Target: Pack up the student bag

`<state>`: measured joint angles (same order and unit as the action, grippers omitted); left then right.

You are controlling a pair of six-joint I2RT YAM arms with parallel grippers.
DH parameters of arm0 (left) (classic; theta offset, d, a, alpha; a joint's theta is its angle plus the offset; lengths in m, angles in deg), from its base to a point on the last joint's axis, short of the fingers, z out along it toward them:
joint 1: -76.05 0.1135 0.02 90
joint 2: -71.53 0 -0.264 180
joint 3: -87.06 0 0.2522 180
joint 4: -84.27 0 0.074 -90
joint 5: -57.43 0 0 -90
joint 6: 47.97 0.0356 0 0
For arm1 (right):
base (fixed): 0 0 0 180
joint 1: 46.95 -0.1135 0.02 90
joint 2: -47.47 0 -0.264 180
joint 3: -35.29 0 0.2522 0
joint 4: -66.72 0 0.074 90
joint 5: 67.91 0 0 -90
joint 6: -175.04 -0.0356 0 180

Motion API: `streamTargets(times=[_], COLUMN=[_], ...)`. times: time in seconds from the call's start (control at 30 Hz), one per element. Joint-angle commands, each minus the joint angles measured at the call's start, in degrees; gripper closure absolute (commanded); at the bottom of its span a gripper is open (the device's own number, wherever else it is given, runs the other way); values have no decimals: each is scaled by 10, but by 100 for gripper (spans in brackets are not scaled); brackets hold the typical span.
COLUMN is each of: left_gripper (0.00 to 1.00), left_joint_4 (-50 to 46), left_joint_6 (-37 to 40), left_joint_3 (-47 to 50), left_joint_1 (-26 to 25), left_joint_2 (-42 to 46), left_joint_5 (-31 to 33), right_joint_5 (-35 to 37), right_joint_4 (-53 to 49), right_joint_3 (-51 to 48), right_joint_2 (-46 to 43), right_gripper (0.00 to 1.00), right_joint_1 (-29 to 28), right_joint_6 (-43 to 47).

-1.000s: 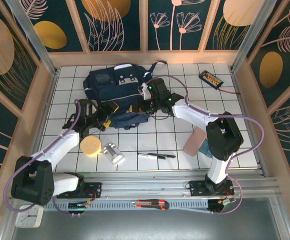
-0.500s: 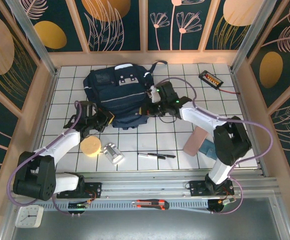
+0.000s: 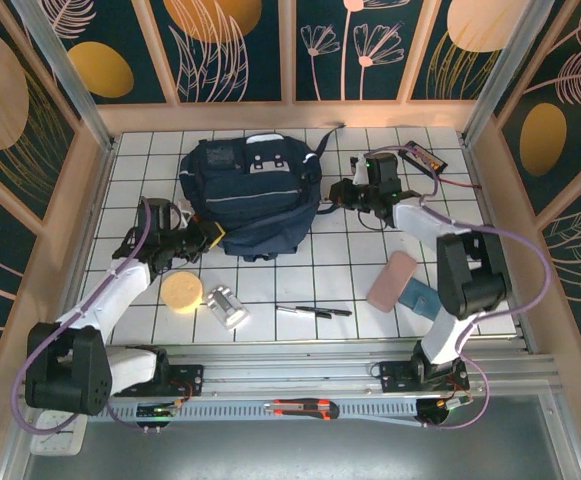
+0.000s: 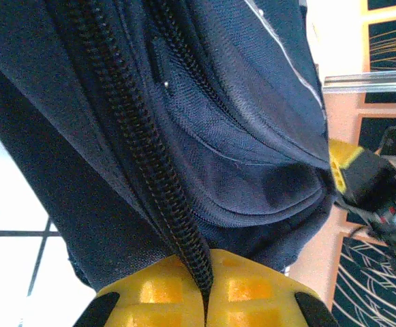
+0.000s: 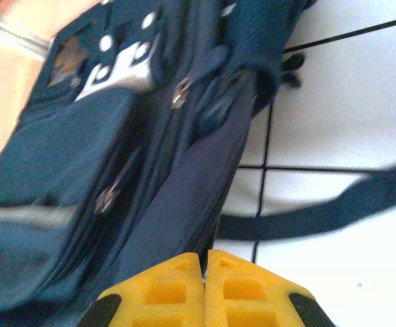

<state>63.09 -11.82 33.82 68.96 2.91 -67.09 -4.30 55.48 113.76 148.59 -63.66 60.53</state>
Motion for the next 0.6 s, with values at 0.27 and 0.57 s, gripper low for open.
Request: streamTargets(times=[0.27,0.57], left_gripper=[100,65], left_joint_4=[-111,-124], left_joint_6=[110,122], left_joint_3=[-32,-34], left_joint_1=[38,41], left_joint_2=[23,20], left_joint_5=[-41,-17], right_joint_5=[79,6], right_joint_4=[159,181], right_joint_3=[207,217], right_joint_2=[224,236], right_gripper=[100,100], right_joint_1=[58,65], right_joint_6=[-36,-90])
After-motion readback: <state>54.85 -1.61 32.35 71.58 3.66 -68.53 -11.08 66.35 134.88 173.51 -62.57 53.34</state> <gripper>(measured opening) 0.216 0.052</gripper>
